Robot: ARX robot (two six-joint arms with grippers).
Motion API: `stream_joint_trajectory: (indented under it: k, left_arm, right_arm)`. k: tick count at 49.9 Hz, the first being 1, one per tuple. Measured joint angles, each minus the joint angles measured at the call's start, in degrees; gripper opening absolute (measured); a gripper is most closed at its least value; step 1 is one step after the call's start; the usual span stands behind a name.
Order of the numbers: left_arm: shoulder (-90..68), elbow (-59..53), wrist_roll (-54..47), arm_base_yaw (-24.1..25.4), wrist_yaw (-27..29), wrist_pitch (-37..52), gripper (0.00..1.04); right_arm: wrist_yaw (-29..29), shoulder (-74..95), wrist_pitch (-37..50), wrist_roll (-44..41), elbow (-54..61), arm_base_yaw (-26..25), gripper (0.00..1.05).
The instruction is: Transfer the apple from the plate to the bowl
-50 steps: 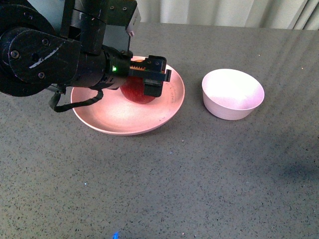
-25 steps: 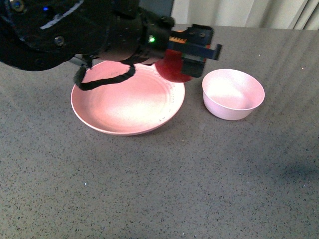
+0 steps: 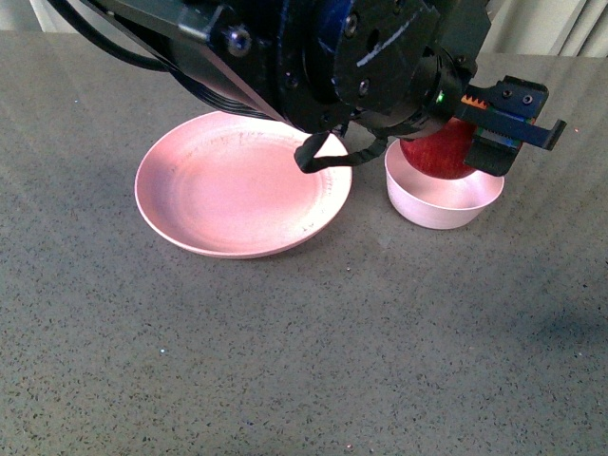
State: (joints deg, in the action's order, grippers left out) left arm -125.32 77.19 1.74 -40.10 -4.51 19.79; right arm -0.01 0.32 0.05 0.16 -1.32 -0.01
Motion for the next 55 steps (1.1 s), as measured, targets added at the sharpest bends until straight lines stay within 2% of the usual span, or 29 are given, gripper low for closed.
stream_joint_trajectory:
  k: [21, 27, 29, 39, 55]
  left_arm:
    - [-6.3, 6.0, -1.2, 0.5, -0.1, -3.1, 0.73]
    - [-6.9, 6.1, -1.5, 0.5, -0.5, -3.2, 0.95]
    - [-6.9, 6.1, -1.6, 0.5, -0.7, -3.1, 0.98]
    - [-6.6, 5.7, -1.5, 0.5, -1.0, -1.7, 0.96]
    - [3.5, -4.5, 4.7, 3.3, -0.9, 4.7, 0.96]
  right_arm:
    - [0.0, 0.0, 0.0, 0.0, 0.0, 0.0, 0.96]
    - [0.0, 0.0, 0.0, 0.0, 0.0, 0.0, 0.96]
    - [0.0, 0.0, 0.0, 0.0, 0.0, 0.0, 0.96]
    - [0.0, 0.0, 0.0, 0.0, 0.0, 0.0, 0.96]
    - [0.0, 0.0, 0.0, 0.0, 0.0, 0.0, 0.96]
